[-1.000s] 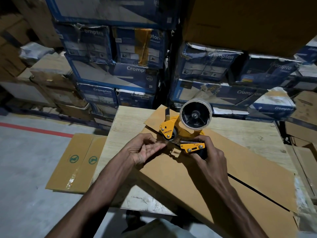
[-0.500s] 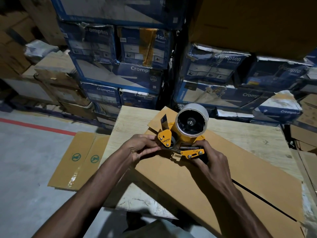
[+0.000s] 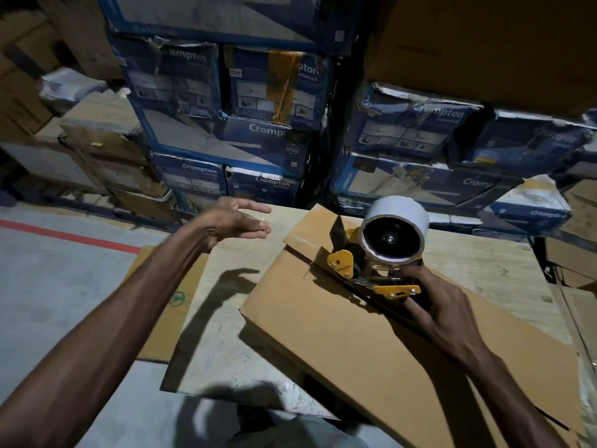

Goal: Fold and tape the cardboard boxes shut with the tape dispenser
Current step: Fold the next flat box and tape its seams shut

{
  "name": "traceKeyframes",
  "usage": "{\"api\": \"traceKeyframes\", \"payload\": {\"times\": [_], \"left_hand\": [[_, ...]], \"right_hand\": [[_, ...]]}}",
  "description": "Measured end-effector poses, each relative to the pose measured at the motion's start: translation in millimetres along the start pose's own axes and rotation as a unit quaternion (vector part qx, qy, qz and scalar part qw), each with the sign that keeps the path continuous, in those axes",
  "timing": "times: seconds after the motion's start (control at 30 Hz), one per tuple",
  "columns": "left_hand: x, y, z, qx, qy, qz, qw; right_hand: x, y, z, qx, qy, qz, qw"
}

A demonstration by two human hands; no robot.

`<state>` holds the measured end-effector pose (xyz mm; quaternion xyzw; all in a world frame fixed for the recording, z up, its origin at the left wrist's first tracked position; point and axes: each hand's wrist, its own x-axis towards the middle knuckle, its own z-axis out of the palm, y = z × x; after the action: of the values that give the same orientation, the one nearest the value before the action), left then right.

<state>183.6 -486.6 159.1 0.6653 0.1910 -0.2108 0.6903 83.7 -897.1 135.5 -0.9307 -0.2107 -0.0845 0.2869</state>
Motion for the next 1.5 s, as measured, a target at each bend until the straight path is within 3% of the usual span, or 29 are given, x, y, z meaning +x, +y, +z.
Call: {"api": "traceKeyframes", "payload": {"times": [0.2, 0.4, 1.17, 1.5], "left_hand": [[11.9, -0.2, 1.7, 0.055, 0.020, 0.046, 0.997], [22.9, -14.3, -4.6, 0.057, 0.020, 0.040, 0.997], [46.0, -53.4, 5.2, 0.031, -0.016, 0.020, 0.999], [60.6, -84.4, 10.0, 0.079, -0.005, 0.098, 0.992]], "right_hand": [[-2.4, -10.6, 16.4, -0.021, -0.009, 0.019, 1.000], [2.8, -21.7, 21.6, -0.054, -0.029, -0.027, 0.998], [-4.0, -19.3, 7.7, -0.138, -0.088, 0.022, 0.986], [0.3, -22.9, 15.1, -0.123, -0.086, 0.026, 0.988]]}}
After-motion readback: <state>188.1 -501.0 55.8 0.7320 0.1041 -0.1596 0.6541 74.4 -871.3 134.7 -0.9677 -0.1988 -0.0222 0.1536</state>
